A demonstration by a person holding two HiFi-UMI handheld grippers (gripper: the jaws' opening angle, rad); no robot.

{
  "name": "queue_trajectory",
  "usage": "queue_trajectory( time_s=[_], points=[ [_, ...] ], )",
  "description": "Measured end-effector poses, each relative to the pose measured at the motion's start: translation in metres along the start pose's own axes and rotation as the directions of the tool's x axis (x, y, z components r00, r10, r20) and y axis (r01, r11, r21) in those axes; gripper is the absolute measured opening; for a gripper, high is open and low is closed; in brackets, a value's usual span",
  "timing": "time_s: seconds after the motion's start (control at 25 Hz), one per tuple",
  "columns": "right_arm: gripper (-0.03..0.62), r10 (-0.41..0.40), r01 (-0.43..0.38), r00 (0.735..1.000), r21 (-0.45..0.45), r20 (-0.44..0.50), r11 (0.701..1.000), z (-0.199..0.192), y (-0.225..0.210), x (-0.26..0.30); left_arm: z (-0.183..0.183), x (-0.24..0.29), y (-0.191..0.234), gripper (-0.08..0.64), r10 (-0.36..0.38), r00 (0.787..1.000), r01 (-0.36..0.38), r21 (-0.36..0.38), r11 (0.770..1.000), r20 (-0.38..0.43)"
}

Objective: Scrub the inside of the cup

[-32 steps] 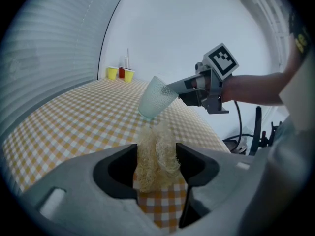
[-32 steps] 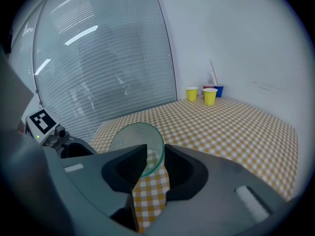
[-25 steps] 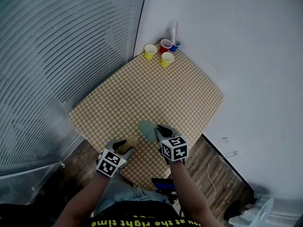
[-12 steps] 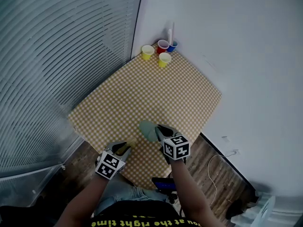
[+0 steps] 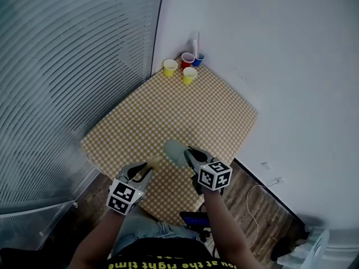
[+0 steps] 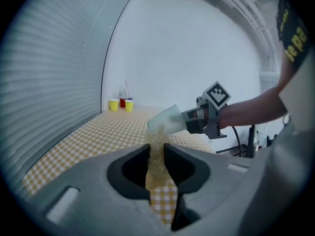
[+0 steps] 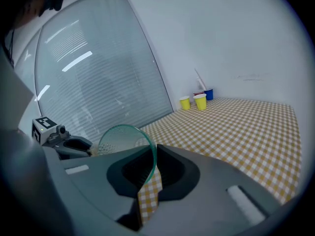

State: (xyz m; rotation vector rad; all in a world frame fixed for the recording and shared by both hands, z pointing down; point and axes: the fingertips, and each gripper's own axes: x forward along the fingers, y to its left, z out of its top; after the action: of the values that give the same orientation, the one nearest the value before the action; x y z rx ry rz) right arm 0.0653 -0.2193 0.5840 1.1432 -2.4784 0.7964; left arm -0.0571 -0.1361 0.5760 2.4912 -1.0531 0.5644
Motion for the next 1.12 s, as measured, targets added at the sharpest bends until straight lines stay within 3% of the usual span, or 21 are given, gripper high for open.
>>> queue_trajectory(
  time_s=[0.52,0.72,0.92,1.12],
  points=[
    [0.025,0.016,-0.017,0.984,0.004,0.176,1.0,0.051,0.012,-0.028,0.069,-0.026,-0.004,0.091,0.016,0.988,-0.025,0.056,0.998,0.151],
    [0.025,0.024,-0.025,0.956,0.0,0.291,1.0,0.087,0.027,-0.048,0.103,-0.041,0.0,0.089,0.027,0.972,-0.044,0.071,0.996,0.235],
    [0.025,0.079,-0.118,0.913,0.075,0.4,0.99,0.118,0.045,-0.068,0.139,-0.06,-0.009,0.089,0.001,0.941,-0.034,0.091,0.995,0.34],
    [0.025,0.111,-0.171,0.872,0.082,0.477,0.982,0.14,0.06,-0.088,0.161,-0.08,-0.014,0.089,0.007,0.908,-0.053,0.1,0.994,0.419]
  ],
)
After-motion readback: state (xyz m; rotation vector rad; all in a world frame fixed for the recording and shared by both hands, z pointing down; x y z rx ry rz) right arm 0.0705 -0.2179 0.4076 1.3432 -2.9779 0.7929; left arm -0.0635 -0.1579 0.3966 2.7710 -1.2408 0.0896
